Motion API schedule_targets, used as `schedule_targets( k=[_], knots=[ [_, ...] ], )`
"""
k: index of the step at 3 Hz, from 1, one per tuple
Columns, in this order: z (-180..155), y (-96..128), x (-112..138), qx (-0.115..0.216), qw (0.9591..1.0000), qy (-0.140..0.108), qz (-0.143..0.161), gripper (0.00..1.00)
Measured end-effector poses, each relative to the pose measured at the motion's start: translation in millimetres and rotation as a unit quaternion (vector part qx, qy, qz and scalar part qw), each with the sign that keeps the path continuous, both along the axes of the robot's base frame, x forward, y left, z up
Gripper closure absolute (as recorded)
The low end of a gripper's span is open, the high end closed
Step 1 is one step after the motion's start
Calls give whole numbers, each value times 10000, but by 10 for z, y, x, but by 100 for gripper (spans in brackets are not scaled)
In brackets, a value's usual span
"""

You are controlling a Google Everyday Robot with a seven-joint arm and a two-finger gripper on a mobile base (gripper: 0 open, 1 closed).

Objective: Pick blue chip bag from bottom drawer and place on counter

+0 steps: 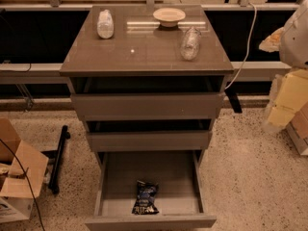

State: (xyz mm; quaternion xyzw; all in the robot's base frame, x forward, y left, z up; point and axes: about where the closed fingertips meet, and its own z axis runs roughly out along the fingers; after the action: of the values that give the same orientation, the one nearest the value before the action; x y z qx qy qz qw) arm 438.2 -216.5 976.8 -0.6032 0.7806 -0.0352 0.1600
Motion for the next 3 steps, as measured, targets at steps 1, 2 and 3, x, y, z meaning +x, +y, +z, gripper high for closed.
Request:
schedule_targets(
  k=[1, 2, 3],
  knots=[
    [0, 0, 0, 0, 10000, 0, -1, 0],
    [-138, 33, 76, 71, 9996, -6, -255, 0],
    [-390, 53, 207, 302, 9969, -55, -722, 0]
  ],
)
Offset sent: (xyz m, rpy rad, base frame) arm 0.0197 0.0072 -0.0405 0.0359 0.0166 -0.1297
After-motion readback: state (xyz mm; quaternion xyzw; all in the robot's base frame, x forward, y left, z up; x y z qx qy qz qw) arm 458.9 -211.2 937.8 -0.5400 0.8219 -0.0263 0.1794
